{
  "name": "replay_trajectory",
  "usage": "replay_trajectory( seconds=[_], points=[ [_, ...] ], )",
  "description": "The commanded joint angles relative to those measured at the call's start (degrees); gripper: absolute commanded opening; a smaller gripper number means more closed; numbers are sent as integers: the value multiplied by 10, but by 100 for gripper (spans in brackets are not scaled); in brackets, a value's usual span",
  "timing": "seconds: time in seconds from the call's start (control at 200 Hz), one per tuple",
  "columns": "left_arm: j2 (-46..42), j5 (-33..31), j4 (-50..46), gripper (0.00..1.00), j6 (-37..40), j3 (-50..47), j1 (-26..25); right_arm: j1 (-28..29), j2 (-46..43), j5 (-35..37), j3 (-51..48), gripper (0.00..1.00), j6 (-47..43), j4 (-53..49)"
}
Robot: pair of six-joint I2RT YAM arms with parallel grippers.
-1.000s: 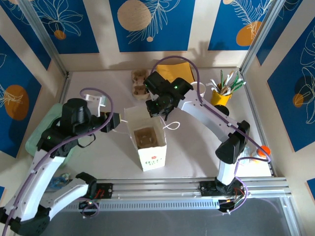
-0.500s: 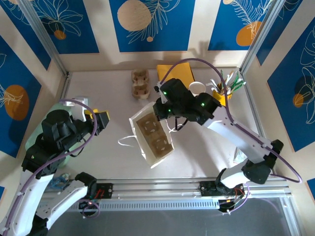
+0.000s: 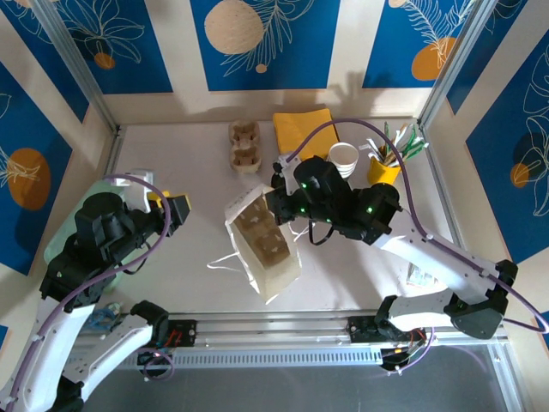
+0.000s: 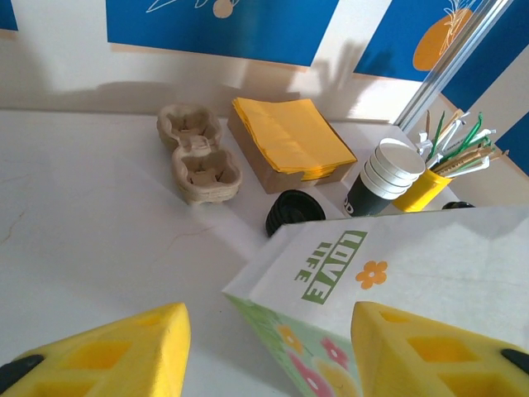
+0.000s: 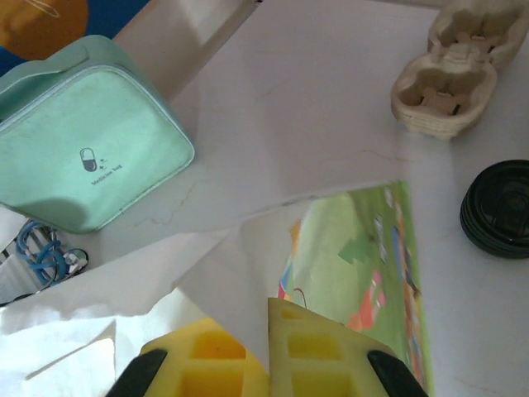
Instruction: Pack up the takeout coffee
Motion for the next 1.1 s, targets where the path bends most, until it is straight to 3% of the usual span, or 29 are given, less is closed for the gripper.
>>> replay_trajectory(
  seconds=[0.0,0.385,0.685,0.805,1.095],
  points=[
    [-6,-8,19,54,13,-2,-2,8,-19,15,-10,0,-9,40],
    [-2,-2,19,54,8,0,-3,-10,6,33,50,0,73,-61],
    [-1,-1,17,54,3,-5,-3,-82,36,-75,94,0,174,-142],
    [1,0,14,54,2,-4,-2,-123,42,-144,90,0,197,-139],
    [2,1,14,55,1,-6,-3,-212,51,-238,47,0,216,-107]
  ],
)
